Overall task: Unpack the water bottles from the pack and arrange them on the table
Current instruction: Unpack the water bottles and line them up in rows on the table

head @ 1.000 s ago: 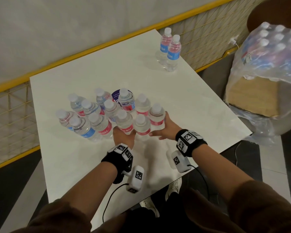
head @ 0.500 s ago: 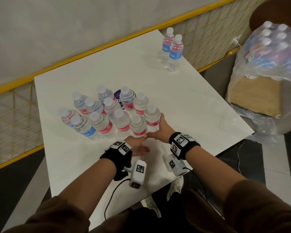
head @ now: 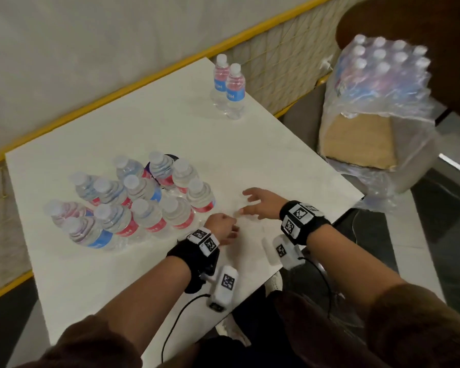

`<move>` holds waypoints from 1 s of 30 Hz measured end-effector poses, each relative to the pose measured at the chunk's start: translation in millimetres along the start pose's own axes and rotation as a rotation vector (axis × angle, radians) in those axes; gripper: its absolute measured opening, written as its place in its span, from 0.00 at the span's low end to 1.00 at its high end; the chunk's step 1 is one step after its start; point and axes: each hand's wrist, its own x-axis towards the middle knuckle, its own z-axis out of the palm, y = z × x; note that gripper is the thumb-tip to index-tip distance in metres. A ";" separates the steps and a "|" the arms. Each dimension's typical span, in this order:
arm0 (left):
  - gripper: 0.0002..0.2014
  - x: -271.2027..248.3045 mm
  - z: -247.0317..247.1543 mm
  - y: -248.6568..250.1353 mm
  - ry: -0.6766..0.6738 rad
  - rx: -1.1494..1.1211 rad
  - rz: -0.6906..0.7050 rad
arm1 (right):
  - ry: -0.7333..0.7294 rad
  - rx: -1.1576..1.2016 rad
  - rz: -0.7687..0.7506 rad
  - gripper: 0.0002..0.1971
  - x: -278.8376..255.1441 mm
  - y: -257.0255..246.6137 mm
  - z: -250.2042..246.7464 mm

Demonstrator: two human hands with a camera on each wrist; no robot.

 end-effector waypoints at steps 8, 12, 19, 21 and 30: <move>0.12 38.3 110.8 88.2 -0.049 0.725 0.462 | 0.282 0.130 0.187 0.22 -14.2 64.9 -156.0; 0.18 60.7 169.0 171.7 -0.011 0.879 0.715 | 0.425 0.117 0.194 0.17 -16.2 90.5 -217.0; 0.27 89.9 216.7 271.5 0.154 0.896 0.929 | 0.564 0.048 0.171 0.31 -3.6 92.2 -291.7; 0.27 90.4 219.4 274.5 0.194 0.782 1.032 | 0.595 0.009 0.169 0.32 1.5 82.8 -308.0; 0.31 78.4 215.3 253.4 0.140 0.700 1.083 | 0.527 -0.396 0.231 0.33 16.3 60.8 -360.3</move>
